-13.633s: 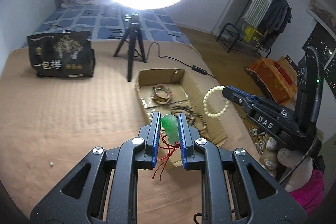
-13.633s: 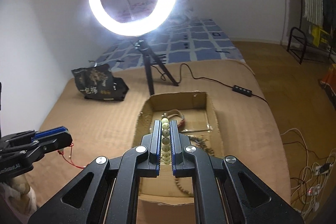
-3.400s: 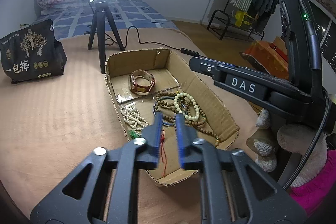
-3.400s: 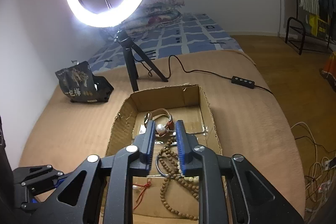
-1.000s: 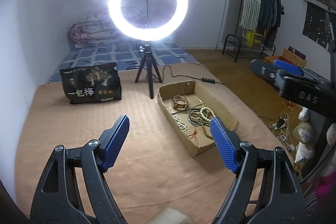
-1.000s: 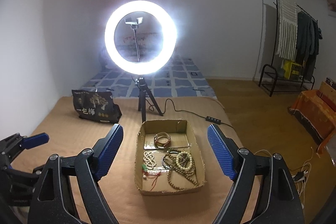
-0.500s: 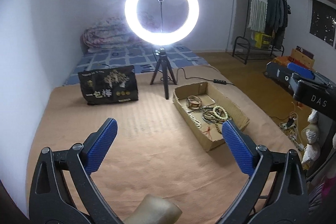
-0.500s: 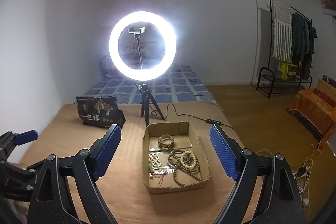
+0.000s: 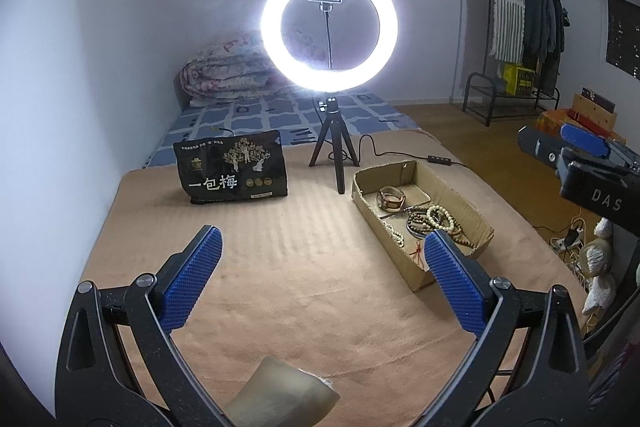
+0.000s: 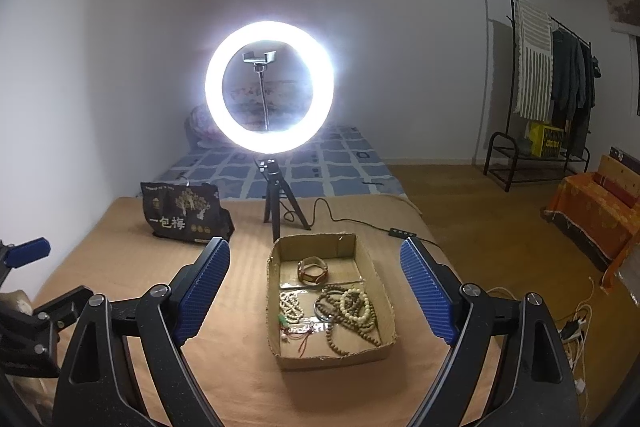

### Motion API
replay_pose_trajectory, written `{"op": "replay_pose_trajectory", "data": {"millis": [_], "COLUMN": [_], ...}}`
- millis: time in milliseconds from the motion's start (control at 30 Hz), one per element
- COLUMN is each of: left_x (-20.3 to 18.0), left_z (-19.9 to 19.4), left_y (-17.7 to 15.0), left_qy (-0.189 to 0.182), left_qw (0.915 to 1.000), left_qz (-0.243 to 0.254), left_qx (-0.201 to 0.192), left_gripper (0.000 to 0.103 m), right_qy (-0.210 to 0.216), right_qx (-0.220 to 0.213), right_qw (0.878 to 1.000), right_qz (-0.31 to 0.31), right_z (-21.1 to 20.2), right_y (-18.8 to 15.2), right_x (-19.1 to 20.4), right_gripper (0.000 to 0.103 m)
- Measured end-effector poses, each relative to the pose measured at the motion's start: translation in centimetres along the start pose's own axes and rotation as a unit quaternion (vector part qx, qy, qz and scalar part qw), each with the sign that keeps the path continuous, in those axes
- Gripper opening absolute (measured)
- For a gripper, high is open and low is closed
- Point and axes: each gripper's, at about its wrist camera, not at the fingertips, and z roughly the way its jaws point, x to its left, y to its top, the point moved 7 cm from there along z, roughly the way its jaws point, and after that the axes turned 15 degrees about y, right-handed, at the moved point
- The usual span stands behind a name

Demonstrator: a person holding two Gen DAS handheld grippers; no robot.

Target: Organize jewelry

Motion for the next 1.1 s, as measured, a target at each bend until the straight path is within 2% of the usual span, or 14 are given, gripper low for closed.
{"op": "replay_pose_trajectory", "data": {"millis": [1100], "left_x": [-0.70], "left_z": [-0.13], "left_y": [0.24], "left_qy": [-0.003], "left_qw": [1.0000], "left_qz": [0.003], "left_qx": [-0.001], "left_gripper": [0.103], "right_qy": [0.003], "right_qx": [0.011], "right_qw": [1.000], "right_qz": [-0.002], "right_z": [0.50], "right_y": [-0.50], "right_x": [-0.14], "right_gripper": [0.088]}}
